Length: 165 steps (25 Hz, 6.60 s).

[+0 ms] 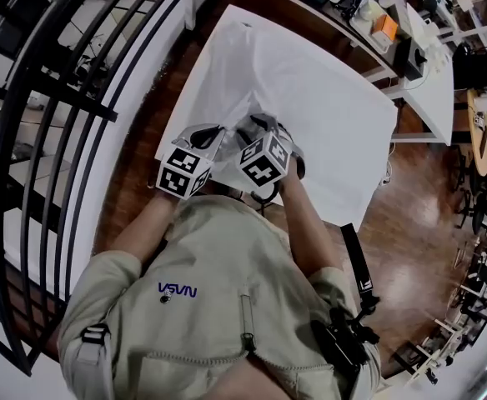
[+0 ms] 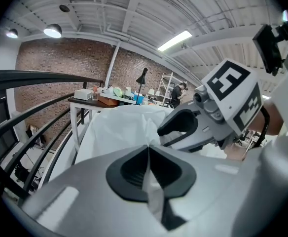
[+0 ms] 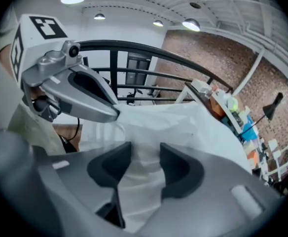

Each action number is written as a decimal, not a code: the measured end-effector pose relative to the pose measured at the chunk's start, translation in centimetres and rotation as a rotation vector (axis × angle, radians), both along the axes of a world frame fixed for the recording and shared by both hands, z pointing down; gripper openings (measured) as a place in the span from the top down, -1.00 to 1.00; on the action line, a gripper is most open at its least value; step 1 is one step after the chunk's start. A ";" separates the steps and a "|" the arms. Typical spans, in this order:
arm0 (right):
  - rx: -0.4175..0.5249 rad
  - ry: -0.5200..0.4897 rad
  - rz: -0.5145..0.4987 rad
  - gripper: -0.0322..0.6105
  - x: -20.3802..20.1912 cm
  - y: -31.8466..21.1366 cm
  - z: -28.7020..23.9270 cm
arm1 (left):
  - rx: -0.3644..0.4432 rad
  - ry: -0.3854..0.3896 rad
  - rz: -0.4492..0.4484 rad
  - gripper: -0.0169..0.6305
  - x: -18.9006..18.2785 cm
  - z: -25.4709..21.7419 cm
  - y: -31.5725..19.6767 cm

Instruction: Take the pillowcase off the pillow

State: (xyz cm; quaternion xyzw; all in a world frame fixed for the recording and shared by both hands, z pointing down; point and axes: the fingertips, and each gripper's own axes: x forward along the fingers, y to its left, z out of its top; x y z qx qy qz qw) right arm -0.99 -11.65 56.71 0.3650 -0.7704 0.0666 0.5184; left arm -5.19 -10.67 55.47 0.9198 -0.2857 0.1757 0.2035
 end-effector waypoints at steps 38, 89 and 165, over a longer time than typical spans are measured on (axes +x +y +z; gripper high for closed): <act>0.277 -0.641 0.434 0.82 7.0 0.1 -10.8 | 0.123 -0.118 0.040 0.79 2.5 1.5 -1.2; 0.182 0.013 0.413 0.87 7.1 -9.3 -5.0 | 0.091 -0.047 0.208 0.90 7.0 -0.2 -10.3; 0.194 -0.233 0.413 0.23 12.4 -18.3 -7.4 | -0.017 -0.043 0.028 0.91 6.4 4.6 -20.7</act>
